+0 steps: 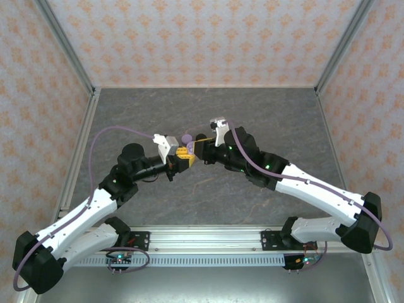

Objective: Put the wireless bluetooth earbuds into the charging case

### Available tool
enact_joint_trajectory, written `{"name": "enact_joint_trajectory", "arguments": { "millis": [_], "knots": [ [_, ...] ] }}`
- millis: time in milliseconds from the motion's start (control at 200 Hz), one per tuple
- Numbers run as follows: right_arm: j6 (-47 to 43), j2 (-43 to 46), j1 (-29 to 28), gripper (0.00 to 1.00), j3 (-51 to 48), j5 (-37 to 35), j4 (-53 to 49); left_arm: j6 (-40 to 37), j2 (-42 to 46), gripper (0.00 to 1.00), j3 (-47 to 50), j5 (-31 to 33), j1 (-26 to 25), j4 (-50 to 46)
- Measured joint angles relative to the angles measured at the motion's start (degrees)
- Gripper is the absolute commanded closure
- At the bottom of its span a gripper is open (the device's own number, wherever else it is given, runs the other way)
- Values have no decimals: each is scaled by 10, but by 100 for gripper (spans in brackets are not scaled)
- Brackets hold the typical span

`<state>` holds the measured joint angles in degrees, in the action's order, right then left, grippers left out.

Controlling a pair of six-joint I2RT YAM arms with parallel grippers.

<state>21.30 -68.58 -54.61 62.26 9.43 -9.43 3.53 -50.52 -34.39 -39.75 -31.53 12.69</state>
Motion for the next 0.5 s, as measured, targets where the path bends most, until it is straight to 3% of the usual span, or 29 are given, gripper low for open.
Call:
{"name": "enact_joint_trajectory", "arguments": {
  "millis": [325,500],
  "knots": [
    [-20,0,-1,57,24,-6,-35,0,0,100,0,0,0,0],
    [-43,9,6,39,50,-4,-62,0,0,100,0,0,0,0]
  ]
}}
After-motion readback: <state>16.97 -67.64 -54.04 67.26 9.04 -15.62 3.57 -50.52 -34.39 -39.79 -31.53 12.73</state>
